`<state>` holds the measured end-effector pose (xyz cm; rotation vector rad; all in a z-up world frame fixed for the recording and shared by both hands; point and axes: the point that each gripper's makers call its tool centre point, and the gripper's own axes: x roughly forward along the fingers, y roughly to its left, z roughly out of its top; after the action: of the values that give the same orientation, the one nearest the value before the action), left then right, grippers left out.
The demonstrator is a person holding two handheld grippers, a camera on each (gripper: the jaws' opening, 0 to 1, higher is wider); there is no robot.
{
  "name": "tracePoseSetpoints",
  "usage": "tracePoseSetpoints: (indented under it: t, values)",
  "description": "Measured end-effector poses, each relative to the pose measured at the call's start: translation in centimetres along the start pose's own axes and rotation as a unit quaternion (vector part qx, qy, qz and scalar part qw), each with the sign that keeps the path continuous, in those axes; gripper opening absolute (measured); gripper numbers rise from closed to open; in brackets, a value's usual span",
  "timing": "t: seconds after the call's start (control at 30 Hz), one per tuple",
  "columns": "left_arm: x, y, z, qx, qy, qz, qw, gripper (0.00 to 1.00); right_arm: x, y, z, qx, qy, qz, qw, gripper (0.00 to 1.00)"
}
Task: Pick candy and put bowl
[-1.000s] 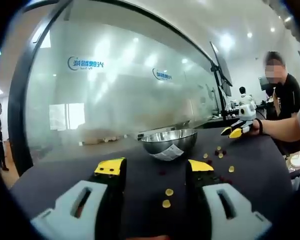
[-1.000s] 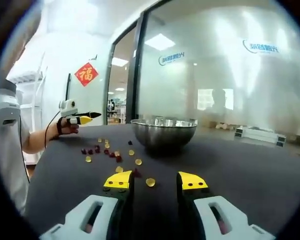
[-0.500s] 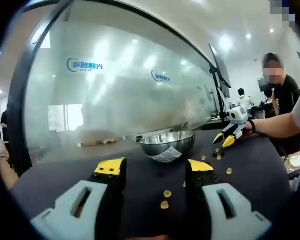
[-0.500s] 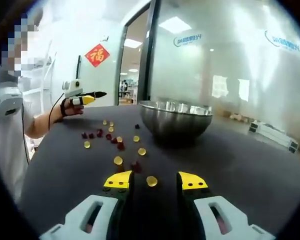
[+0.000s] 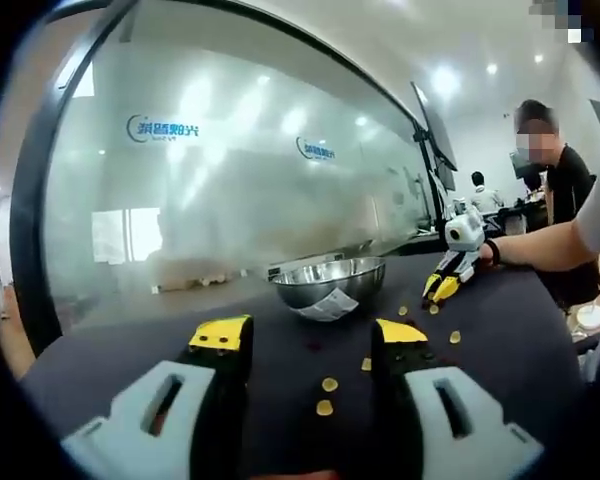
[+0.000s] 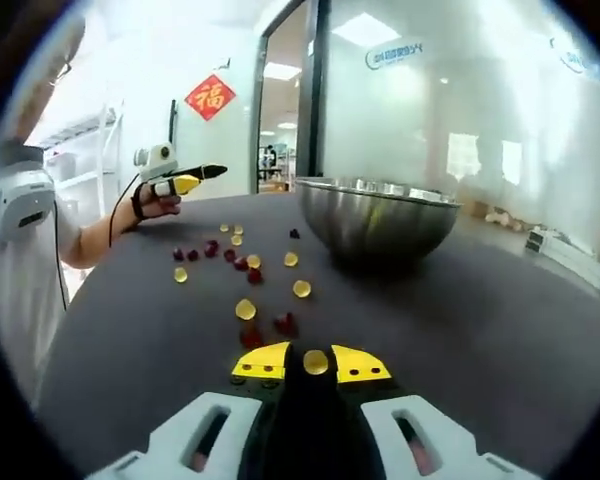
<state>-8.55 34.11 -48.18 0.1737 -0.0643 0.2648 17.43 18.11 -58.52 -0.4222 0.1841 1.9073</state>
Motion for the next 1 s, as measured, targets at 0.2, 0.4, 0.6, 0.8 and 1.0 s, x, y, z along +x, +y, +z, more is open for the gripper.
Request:
tracePoseSetpoints:
  t: [0.2,0.4,0.6,0.8,1.0]
  values:
    - [-0.1,0.6,-1.4,0.038,0.035,0.019,0.9985,0.29,-0.1,0.0,0.0,-0.007,-0.006,-0.005,0.9999,0.04]
    - [0.2,-1.2,-5.5,0.043,0.118,-0.033,0.9915,0.25,-0.1,0.0,0.0,-0.007,-0.008,-0.004,0.9999,0.04]
    - [1.3,-1.9,-8.7,0.016,0.175,-0.045,0.9834,0.26,-0.2,-0.1,0.1,-0.008,-0.009,-0.003,0.9999,0.04]
    - [2.3,-2.1,-9.3,-0.005,0.188,-0.050,0.9808,0.17,-0.2,-0.1,0.0,-0.010,-0.010,-0.004,0.9999,0.04]
    - [2.4,-2.0,-9.6,-0.018,0.199,-0.038,0.9791,0.01,-0.2,-0.1,0.1,-0.012,-0.011,-0.003,0.9999,0.04]
